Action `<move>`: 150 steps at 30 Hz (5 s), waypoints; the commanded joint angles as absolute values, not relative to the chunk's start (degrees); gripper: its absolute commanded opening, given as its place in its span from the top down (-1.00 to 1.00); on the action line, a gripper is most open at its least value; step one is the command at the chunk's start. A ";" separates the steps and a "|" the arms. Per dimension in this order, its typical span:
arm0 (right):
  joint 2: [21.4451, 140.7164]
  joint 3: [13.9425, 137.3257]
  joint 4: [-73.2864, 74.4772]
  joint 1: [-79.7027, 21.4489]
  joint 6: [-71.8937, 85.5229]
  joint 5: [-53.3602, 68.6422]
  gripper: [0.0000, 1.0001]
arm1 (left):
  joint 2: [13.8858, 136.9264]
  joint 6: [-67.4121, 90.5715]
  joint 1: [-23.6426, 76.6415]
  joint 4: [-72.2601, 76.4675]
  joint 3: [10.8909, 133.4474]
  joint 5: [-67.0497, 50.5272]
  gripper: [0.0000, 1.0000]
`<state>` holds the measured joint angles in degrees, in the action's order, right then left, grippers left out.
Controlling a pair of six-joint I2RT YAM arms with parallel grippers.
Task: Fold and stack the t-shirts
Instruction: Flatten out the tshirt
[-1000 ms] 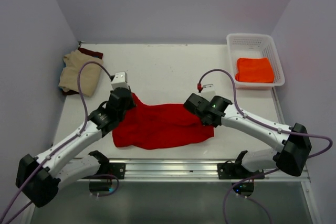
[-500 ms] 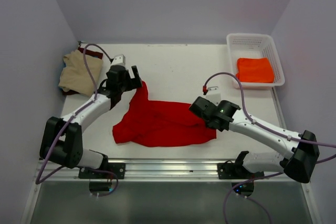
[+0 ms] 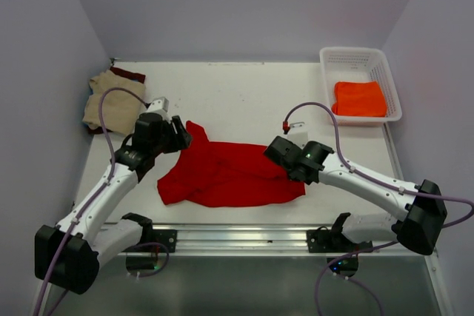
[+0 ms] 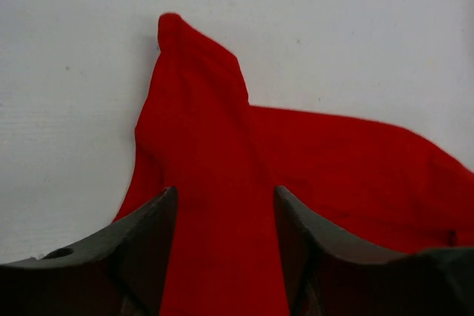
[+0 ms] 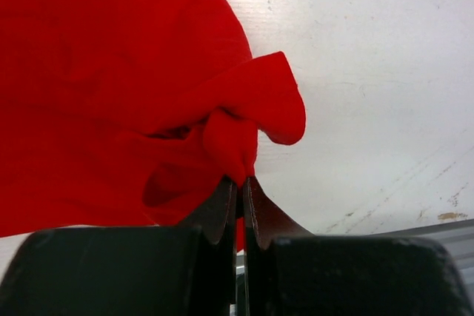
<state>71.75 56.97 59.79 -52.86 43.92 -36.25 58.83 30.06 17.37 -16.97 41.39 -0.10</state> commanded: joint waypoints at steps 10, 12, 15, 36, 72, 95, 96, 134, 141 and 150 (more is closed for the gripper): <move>70.49 58.01 58.09 -53.00 43.68 -36.91 0.89 | 54.13 44.90 17.23 -34.62 33.23 4.65 -0.11; 70.14 57.92 58.36 -53.00 43.77 -37.09 0.88 | 55.45 47.18 17.23 -35.15 32.00 7.20 -0.11; 69.43 57.48 58.36 -52.91 43.59 -37.44 0.87 | 58.09 48.68 17.23 -33.93 31.03 8.08 -0.09; 68.20 55.72 58.36 -52.91 43.77 -37.71 0.90 | 55.98 46.49 17.23 -27.25 30.67 12.92 0.06; 66.36 54.93 60.38 -52.91 44.65 -38.14 1.00 | 64.69 46.49 16.61 -17.31 26.37 13.98 0.27; 64.95 54.67 61.44 -52.91 45.35 -38.23 1.00 | 64.61 46.23 15.82 -13.98 24.61 14.42 0.44; 64.95 54.67 61.35 -52.91 45.26 -38.23 1.00 | 64.25 46.14 15.82 -13.89 24.44 14.15 0.56; 66.36 54.40 60.47 -52.91 45.17 -37.97 1.00 | 66.00 46.49 15.82 -19.95 28.57 12.92 0.54; 66.01 53.96 60.64 -52.91 45.35 -38.06 1.00 | 67.24 47.28 15.82 -19.24 27.68 12.21 0.53; 66.80 54.14 60.12 -52.91 45.00 -37.97 1.00 | 66.01 48.34 15.82 -21.00 28.04 11.87 0.41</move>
